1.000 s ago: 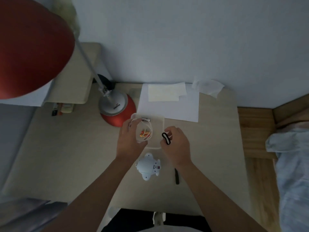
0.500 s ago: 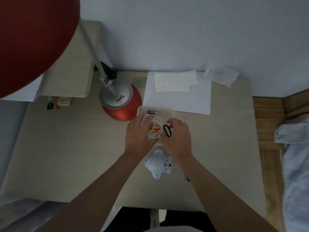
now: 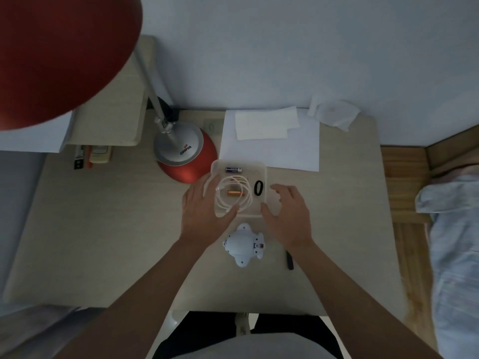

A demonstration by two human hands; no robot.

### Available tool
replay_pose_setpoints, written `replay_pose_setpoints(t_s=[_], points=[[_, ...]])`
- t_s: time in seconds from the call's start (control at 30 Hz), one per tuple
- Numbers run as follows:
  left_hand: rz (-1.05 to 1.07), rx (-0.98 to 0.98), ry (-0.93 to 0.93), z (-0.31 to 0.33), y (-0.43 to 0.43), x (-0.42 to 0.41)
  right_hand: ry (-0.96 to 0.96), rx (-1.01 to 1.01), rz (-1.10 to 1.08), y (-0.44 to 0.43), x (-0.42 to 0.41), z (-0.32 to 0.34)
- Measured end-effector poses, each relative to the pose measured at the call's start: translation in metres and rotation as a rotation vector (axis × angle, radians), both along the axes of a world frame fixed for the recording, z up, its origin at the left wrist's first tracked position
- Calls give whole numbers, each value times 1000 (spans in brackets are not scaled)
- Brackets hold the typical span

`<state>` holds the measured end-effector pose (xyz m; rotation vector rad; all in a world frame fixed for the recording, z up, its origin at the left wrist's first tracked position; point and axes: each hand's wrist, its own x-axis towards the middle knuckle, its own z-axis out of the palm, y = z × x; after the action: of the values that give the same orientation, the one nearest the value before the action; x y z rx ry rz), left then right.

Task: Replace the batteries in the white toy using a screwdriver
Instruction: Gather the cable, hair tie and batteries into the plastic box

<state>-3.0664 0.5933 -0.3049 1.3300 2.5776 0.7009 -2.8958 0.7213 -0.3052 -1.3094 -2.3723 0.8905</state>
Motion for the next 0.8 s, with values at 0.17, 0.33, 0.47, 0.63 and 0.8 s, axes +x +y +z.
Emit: replay_pose_setpoints(t_s=[0.17,0.33,0.47,0.63,0.8], points=[[168,9,-186,-5,-20,-6,-22,-3,-98,-4,40,-2],[225,-41,-349,-12,-26,-7,-97,-23,-138,-31,75,-16],[196,-87,-411,-15,-19,-5,-230,-71,-115,-55,84,-33],[213,-106,-442,-23,-9,-4,-316,-80,-89,-70,88,-48],[221,-95,-440,-27,-2,-4,-342,-60,-101,-74,88,-55]])
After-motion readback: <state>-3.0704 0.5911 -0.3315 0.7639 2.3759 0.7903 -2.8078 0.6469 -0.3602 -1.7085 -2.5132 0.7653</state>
